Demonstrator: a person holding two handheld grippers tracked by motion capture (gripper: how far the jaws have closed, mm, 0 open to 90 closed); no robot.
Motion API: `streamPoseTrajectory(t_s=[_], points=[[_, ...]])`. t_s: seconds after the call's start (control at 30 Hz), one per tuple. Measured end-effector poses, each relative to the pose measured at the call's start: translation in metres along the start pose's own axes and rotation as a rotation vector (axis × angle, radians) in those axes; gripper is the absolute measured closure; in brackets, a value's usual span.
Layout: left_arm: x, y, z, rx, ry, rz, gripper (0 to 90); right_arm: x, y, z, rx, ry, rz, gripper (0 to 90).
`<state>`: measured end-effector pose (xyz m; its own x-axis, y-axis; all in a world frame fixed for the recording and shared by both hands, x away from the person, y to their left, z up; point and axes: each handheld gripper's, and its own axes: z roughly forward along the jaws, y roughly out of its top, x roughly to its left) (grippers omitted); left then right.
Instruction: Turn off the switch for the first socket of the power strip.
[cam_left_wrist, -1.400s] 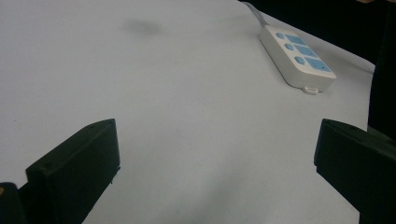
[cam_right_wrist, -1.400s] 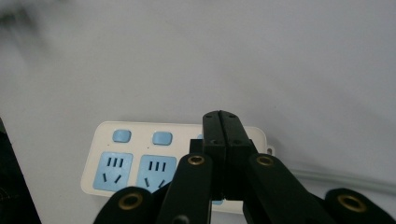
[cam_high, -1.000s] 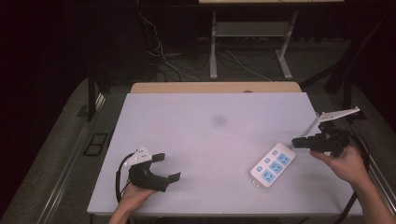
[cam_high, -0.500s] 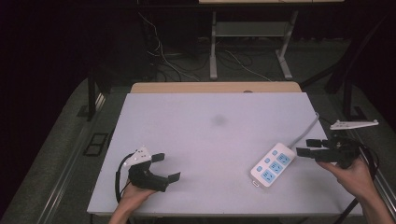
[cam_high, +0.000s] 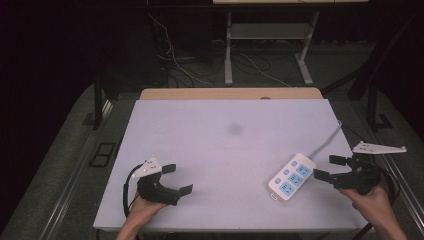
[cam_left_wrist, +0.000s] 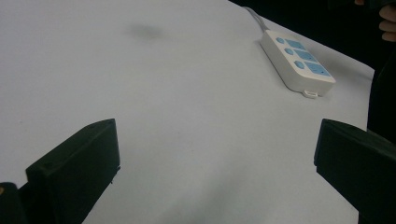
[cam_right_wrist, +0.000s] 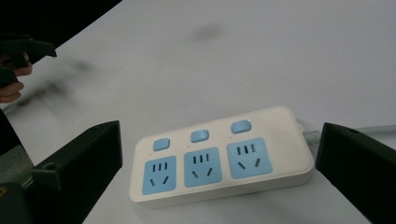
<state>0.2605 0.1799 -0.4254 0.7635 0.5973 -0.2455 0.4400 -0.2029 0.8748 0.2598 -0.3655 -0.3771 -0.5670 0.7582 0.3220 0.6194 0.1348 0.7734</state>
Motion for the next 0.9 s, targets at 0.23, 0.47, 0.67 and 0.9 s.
streamPoseTrajectory(t_s=[0.23, 0.47, 0.67, 0.9], points=[[0.0, 0.0, 0.0, -0.002, 0.0, -0.001, 0.0, 0.006, -0.014, 0.011, -0.003, 0.017, 0.0, 0.4], [0.0, 0.0, 0.0, -0.001, -0.001, 0.001, 0.0, 0.01, -0.025, 0.023, 0.002, 0.022, -0.001, 0.4], [0.0, 0.0, -0.001, -0.001, -0.001, 0.001, 0.0, 0.013, -0.034, 0.032, -0.01, 0.021, -0.002, 0.4], [0.001, 0.0, 0.0, 0.002, -0.001, 0.003, 0.0, 0.014, -0.044, 0.038, -0.016, 0.022, 0.004, 0.4]])
